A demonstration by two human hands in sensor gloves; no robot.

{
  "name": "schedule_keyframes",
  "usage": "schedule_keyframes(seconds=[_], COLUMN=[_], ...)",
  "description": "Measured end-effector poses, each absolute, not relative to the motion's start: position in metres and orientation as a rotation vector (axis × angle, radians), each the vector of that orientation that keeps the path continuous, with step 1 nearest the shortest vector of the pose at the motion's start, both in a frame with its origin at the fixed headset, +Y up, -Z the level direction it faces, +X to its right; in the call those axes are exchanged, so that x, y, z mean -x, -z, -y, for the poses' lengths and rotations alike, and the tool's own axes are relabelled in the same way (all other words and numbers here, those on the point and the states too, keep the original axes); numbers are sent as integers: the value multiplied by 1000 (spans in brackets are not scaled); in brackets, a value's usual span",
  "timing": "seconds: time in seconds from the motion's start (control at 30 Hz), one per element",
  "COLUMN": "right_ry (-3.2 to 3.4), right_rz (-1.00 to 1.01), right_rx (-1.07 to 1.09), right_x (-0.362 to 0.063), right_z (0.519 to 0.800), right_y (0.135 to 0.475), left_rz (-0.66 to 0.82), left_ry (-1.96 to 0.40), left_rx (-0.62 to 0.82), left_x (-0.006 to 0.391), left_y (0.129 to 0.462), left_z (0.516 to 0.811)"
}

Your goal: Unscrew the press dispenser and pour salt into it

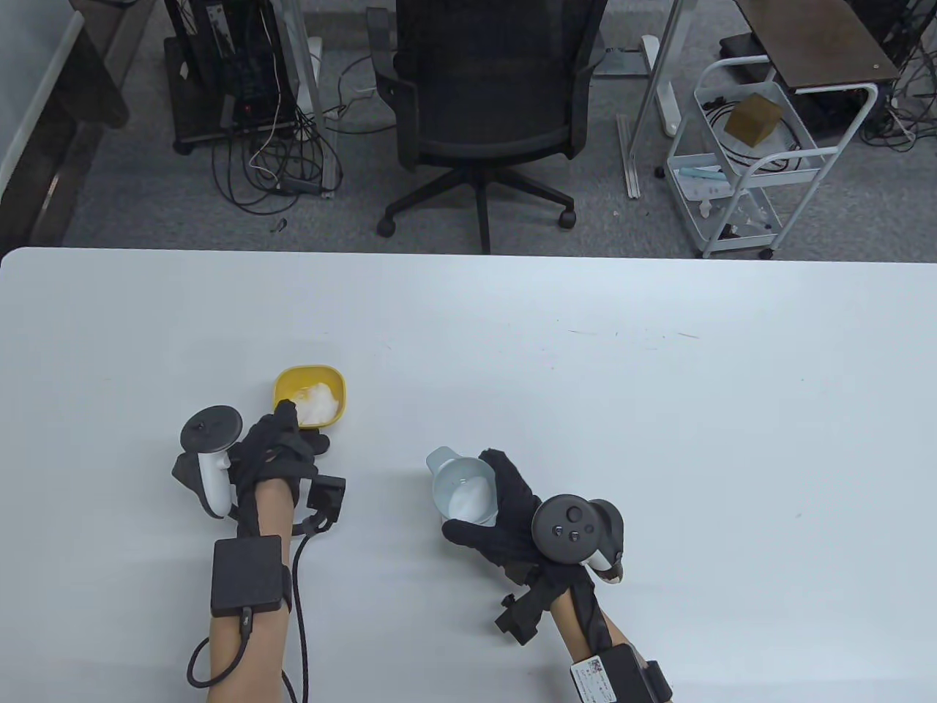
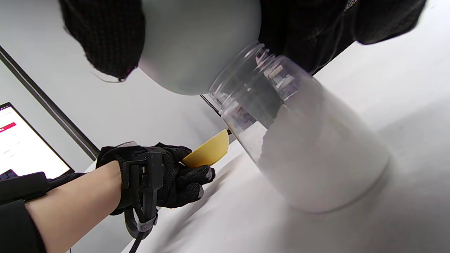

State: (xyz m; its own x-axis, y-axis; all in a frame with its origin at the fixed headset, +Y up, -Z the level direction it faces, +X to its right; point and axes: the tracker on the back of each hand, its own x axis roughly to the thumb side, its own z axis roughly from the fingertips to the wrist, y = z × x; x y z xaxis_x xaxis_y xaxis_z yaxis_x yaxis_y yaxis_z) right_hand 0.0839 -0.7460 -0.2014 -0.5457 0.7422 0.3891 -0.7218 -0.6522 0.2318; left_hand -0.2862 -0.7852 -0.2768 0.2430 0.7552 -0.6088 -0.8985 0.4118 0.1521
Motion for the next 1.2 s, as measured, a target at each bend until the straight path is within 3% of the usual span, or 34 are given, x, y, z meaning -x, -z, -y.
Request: schedule_keyframes(seconds=[0.7, 0.87, 1.2], right_ry=[-2202, -2197, -2200], right_rz=[-39, -39, -55], right_rx=[-571, -570, -576], right_x=[-84, -85, -85], right_z=[746, 746, 746], right_y=[203, 203, 204], left_rz=[-715, -612, -208], left_ry=[-1058, -1009, -744], left_rx=[226, 201, 5], left_x=[285, 275, 218], left_y=[270, 255, 204], left_z=[785, 768, 724])
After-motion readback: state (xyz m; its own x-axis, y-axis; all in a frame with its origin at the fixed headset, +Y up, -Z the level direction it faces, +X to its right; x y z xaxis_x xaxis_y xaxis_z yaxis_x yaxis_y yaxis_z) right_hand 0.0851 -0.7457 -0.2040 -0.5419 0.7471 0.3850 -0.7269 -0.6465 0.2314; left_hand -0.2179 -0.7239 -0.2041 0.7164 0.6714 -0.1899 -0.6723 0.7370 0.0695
